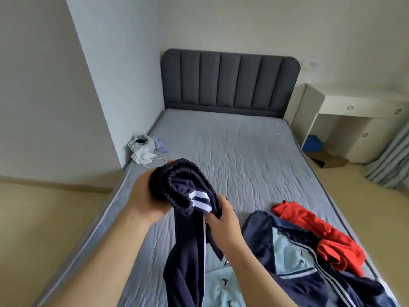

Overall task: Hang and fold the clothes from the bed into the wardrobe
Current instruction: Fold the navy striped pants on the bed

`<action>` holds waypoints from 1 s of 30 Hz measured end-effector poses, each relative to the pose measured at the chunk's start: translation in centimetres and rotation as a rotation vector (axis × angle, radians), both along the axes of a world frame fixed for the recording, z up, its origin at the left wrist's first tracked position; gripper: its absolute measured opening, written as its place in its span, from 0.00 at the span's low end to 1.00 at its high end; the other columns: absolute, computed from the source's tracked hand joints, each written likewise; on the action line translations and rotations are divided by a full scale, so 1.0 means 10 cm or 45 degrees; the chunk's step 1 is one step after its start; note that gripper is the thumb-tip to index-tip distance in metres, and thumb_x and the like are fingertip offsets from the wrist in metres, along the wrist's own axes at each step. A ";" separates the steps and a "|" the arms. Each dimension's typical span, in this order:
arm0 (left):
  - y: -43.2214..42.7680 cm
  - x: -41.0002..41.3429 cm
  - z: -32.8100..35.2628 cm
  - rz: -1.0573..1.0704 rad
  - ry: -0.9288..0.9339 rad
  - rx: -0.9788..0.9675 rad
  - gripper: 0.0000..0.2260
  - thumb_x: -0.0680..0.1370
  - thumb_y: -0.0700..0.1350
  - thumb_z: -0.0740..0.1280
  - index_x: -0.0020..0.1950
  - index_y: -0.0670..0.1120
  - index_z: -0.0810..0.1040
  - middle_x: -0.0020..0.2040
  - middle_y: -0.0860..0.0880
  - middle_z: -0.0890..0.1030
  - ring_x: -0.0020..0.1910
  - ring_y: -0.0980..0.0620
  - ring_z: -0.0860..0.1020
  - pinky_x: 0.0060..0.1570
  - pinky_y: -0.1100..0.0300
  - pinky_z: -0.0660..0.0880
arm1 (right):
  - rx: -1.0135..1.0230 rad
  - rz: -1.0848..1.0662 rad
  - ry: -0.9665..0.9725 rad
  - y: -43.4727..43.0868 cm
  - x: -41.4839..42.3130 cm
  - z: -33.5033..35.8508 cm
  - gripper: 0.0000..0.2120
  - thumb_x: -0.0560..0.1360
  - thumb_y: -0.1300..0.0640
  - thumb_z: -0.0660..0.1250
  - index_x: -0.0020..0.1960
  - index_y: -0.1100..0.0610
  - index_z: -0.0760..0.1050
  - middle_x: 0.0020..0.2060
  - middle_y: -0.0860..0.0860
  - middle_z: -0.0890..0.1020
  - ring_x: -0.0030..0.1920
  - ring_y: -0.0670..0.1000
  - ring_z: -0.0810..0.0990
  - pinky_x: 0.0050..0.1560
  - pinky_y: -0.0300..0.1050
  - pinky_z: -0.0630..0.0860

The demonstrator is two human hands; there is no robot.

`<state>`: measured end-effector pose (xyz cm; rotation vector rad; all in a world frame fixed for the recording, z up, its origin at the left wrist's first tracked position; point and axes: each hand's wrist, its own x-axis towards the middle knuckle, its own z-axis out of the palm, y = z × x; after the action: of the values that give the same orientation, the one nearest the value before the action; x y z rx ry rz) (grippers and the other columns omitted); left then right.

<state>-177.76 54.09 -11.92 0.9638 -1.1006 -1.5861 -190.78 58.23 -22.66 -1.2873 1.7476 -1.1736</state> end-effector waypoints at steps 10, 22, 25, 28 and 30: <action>-0.34 0.38 1.16 -0.370 0.597 -0.492 0.40 0.66 0.62 0.71 0.71 0.43 0.65 0.68 0.42 0.71 0.67 0.44 0.71 0.66 0.46 0.67 | -0.755 -0.163 -0.195 -0.43 0.05 1.95 0.17 0.75 0.60 0.61 0.48 0.36 0.69 0.51 0.48 0.77 0.50 0.45 0.76 0.45 0.36 0.69; -0.52 0.36 0.83 0.208 -0.112 -0.220 0.15 0.75 0.39 0.60 0.56 0.57 0.73 0.46 0.47 0.78 0.41 0.51 0.77 0.34 0.59 0.75 | -0.256 -0.078 0.009 -0.34 -0.21 1.66 0.13 0.72 0.67 0.60 0.43 0.49 0.74 0.29 0.46 0.75 0.25 0.45 0.69 0.25 0.36 0.65; -0.57 0.42 0.65 0.094 -0.498 -0.136 0.13 0.73 0.38 0.58 0.46 0.54 0.78 0.54 0.43 0.78 0.51 0.44 0.76 0.49 0.51 0.74 | -0.187 -0.101 0.053 -0.35 -0.24 1.51 0.07 0.74 0.64 0.62 0.45 0.52 0.75 0.31 0.48 0.76 0.27 0.46 0.70 0.27 0.37 0.67; -0.60 0.49 0.56 0.199 -0.600 -0.096 0.10 0.73 0.39 0.59 0.43 0.50 0.79 0.55 0.42 0.78 0.56 0.41 0.76 0.55 0.50 0.73 | -0.243 -0.161 0.084 -0.36 -0.28 1.46 0.04 0.75 0.59 0.64 0.48 0.53 0.76 0.36 0.45 0.79 0.35 0.45 0.76 0.33 0.37 0.71; -0.61 0.52 0.57 0.210 -0.673 -0.162 0.02 0.73 0.43 0.66 0.44 0.47 0.78 0.50 0.44 0.80 0.51 0.44 0.78 0.50 0.53 0.74 | -0.282 -0.216 0.197 -0.37 -0.31 1.47 0.03 0.76 0.58 0.64 0.47 0.52 0.75 0.36 0.43 0.78 0.40 0.46 0.77 0.39 0.40 0.72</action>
<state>-172.53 47.99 -6.18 1.3920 -1.4164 -1.1382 -193.91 54.49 -7.98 -1.4124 1.9114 -1.4302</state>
